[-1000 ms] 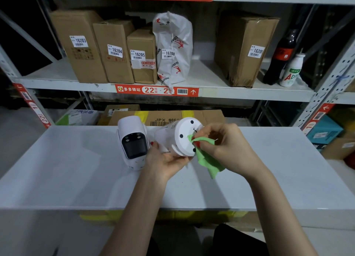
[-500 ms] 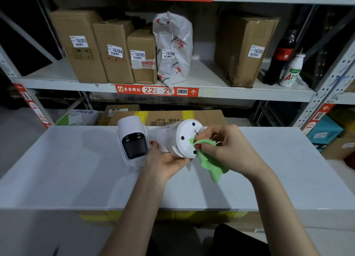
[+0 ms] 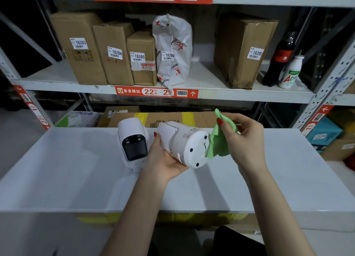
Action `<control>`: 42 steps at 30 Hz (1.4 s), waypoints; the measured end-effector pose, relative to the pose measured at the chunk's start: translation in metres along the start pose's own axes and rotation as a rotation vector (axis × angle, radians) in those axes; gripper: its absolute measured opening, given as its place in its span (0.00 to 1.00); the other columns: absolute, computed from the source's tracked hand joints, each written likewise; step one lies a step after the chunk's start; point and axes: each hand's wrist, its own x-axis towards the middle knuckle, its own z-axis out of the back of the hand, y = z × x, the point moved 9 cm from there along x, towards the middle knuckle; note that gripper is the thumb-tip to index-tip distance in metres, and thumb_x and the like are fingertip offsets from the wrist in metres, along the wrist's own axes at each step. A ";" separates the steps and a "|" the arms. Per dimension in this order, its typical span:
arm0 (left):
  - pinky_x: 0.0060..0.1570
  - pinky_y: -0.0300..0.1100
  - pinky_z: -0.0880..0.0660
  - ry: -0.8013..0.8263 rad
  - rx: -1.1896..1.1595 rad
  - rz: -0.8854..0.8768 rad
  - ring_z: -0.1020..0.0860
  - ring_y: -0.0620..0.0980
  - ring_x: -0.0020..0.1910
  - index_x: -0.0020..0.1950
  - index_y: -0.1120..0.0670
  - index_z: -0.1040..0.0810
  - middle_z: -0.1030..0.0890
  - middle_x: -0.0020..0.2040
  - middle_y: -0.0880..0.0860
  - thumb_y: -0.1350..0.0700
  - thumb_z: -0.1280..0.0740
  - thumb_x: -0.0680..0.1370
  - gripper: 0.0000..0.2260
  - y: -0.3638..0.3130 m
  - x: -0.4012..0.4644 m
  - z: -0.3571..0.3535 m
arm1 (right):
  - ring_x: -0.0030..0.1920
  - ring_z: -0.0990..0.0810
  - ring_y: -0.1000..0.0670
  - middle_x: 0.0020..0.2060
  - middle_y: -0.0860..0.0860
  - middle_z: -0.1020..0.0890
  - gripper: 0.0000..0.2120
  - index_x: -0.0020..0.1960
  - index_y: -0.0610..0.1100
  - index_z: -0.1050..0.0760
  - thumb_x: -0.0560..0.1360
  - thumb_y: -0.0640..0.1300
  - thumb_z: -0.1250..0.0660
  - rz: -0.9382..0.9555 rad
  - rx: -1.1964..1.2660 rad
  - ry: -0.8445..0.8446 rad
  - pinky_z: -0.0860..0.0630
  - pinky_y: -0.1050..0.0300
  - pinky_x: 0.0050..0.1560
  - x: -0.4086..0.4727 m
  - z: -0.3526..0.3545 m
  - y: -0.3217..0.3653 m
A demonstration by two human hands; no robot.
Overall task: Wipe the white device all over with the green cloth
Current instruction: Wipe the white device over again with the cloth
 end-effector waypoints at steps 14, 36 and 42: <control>0.55 0.63 0.23 0.026 0.128 -0.181 0.19 0.63 0.58 0.68 0.53 0.25 0.18 0.60 0.59 0.39 0.27 0.71 0.30 -0.025 0.009 0.005 | 0.45 0.19 0.48 0.41 0.55 0.15 0.10 0.47 0.52 0.15 0.75 0.41 0.34 -0.059 -0.363 0.229 0.22 0.53 0.47 -0.008 -0.033 -0.027; 0.46 0.56 0.18 0.029 0.265 -0.180 0.16 0.61 0.52 0.68 0.50 0.25 0.15 0.54 0.60 0.32 0.32 0.71 0.32 -0.027 0.000 0.005 | 0.44 0.21 0.56 0.46 0.54 0.20 0.23 0.53 0.47 0.27 0.65 0.56 0.23 -0.094 -0.284 0.437 0.26 0.63 0.35 -0.024 -0.050 -0.012; 0.54 0.59 0.20 0.054 0.349 -0.232 0.18 0.60 0.55 0.70 0.48 0.27 0.17 0.57 0.59 0.36 0.31 0.72 0.30 -0.030 -0.002 -0.001 | 0.43 0.20 0.53 0.42 0.54 0.20 0.24 0.48 0.48 0.25 0.61 0.61 0.24 -0.115 -0.261 0.365 0.26 0.59 0.36 -0.022 -0.045 -0.014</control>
